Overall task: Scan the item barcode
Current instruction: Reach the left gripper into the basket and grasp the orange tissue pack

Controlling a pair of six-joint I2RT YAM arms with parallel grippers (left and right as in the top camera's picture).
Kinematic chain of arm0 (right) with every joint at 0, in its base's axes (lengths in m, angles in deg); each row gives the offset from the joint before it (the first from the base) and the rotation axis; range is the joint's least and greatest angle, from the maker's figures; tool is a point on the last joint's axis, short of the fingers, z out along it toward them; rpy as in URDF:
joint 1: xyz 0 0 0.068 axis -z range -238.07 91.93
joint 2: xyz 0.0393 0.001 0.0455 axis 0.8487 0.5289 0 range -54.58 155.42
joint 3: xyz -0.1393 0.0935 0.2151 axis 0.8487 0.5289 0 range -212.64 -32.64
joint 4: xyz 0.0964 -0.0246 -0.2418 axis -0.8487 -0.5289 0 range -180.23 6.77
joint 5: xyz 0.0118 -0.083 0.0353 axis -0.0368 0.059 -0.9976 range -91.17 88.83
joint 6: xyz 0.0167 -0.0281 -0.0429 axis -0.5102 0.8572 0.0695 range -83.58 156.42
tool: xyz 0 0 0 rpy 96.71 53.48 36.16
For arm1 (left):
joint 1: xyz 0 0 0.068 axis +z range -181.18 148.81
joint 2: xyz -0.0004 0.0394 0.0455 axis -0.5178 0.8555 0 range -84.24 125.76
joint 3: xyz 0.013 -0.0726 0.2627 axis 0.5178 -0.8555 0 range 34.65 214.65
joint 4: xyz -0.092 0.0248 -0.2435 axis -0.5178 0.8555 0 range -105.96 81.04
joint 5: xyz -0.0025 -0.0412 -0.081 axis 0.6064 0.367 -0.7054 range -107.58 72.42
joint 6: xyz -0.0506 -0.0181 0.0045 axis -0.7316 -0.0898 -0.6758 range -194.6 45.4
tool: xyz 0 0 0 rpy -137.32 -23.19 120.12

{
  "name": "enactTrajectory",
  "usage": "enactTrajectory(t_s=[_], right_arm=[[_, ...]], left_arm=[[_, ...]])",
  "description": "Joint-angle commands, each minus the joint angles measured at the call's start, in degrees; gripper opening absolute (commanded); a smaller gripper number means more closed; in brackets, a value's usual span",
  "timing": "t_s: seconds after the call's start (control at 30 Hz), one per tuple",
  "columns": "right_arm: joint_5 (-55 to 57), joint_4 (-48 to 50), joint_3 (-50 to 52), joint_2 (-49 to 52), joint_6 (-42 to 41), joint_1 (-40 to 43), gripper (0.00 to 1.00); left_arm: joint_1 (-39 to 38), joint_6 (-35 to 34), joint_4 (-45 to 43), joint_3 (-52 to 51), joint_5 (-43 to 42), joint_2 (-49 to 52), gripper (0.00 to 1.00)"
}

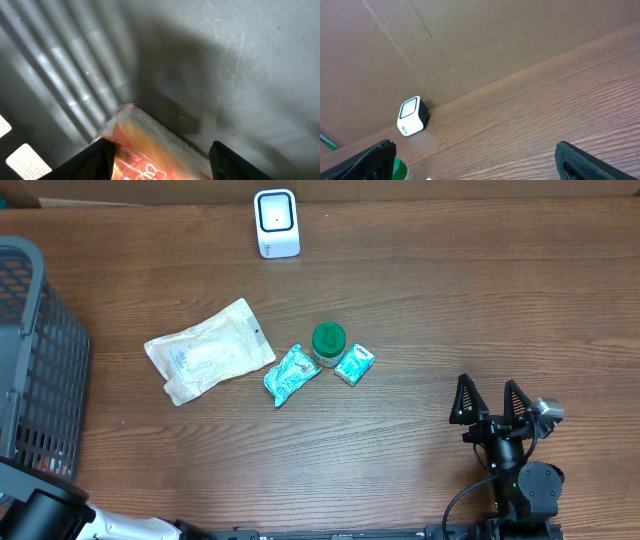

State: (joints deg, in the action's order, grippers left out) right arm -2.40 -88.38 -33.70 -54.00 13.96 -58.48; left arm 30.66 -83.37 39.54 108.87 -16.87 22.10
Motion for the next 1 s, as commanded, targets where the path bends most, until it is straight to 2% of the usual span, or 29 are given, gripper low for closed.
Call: enactTrajectory(t_s=[0.0, 0.17, 0.23, 0.27, 0.33, 0.37, 0.4, 0.63, 0.8, 0.97], right_arm=[[0.17, 0.39, 0.61, -0.42, 0.00, 0.15, 1.00], [0.17, 0.39, 0.61, -0.42, 0.00, 0.15, 1.00], [0.17, 0.39, 0.61, -0.42, 0.00, 0.15, 1.00], [0.17, 0.39, 0.61, -0.42, 0.00, 0.15, 1.00], [0.17, 0.39, 0.61, -0.42, 0.00, 0.15, 1.00], [0.17, 0.39, 0.61, -0.42, 0.00, 0.15, 1.00], [0.17, 0.39, 0.61, -0.42, 0.00, 0.15, 1.00], [0.17, 0.39, 0.61, -0.42, 0.00, 0.15, 1.00], [0.17, 0.39, 0.61, -0.42, 0.00, 0.15, 1.00], [0.17, 0.39, 0.61, -0.42, 0.00, 0.15, 1.00]], left_arm=[[-0.37, 1.09, -0.37, -0.68, -0.11, 2.60, 0.64], [-0.39, 1.07, -0.79, -0.68, -0.20, 4.72, 0.59], [-0.44, 1.07, -0.70, -0.68, -0.31, 5.77, 0.52], [-0.44, 1.07, -0.61, -0.68, -0.31, 5.97, 0.47], [-0.42, 1.07, -0.26, -0.68, -0.31, 6.19, 0.25], [-0.37, 1.07, -0.24, -0.59, -0.31, 6.14, 0.11], [-0.37, 1.07, 0.13, -0.33, -0.31, 6.14, 0.04], [-0.42, 0.57, 4.92, 4.63, -1.03, 6.01, 0.04], [-0.61, -2.25, 15.91, 19.28, -9.05, 5.29, 0.04], [-2.84, -3.26, 21.05, 33.94, -15.52, 2.14, 0.04]])
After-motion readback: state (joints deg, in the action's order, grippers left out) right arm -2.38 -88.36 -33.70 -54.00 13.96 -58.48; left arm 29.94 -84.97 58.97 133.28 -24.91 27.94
